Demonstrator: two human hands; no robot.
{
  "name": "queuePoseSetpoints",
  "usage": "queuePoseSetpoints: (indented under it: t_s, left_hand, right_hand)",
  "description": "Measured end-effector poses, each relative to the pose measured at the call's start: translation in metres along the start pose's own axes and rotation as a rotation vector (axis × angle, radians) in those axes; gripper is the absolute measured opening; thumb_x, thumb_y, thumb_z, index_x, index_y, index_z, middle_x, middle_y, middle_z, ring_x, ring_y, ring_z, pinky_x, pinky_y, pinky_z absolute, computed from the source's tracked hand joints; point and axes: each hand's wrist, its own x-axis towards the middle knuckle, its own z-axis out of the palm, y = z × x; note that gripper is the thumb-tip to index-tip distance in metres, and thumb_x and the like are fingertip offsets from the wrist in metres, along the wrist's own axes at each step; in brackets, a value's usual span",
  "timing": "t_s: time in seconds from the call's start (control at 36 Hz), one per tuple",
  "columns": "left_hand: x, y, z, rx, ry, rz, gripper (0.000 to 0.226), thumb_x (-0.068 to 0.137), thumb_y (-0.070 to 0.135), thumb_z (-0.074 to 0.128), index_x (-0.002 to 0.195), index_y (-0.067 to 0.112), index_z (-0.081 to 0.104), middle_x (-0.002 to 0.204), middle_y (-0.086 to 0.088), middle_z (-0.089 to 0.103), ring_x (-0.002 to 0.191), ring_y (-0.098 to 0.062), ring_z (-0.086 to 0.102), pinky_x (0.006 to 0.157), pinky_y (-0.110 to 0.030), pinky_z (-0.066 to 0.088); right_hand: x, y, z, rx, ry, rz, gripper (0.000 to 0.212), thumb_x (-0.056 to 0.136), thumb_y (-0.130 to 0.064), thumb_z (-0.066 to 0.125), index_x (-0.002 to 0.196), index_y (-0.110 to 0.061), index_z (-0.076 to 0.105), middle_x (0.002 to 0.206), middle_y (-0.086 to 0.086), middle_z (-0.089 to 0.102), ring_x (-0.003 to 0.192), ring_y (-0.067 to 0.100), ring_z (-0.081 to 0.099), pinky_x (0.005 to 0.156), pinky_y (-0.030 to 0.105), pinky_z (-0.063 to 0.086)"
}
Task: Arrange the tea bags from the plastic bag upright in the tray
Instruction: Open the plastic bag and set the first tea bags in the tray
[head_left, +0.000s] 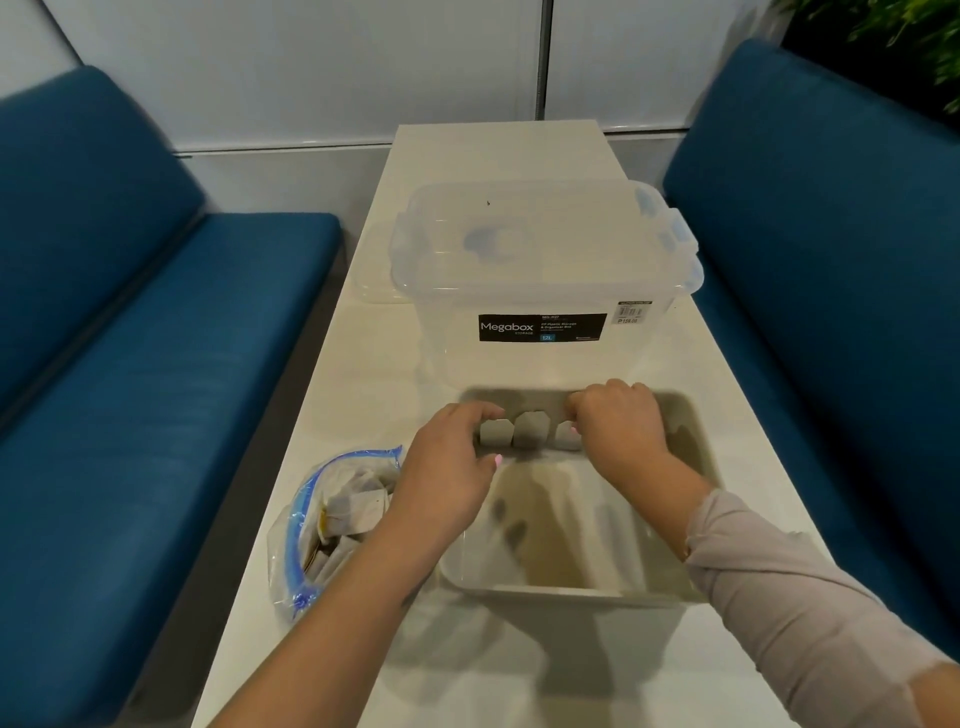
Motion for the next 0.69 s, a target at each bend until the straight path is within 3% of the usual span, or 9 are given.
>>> queuePoseSetpoints:
  t_s: [0.69]
  left_hand:
    - [-0.0003, -0.0019, -0.0055, 0.01, 0.012, 0.008, 0.037, 0.083, 0.013, 0.068, 0.117, 0.026, 0.059, 0.118, 0.008, 0.057, 0.108, -0.011, 0.05, 0.082, -0.013, 0.03]
  right_hand:
    - [-0.0027, 0.0023, 0.0092, 0.023, 0.062, -0.002, 0.016, 0.092, -0.015, 0.05, 0.096, -0.024, 0.063, 0.099, -0.001, 0.065, 0.096, 0.024, 0.056, 0.07, 0.032, 0.024]
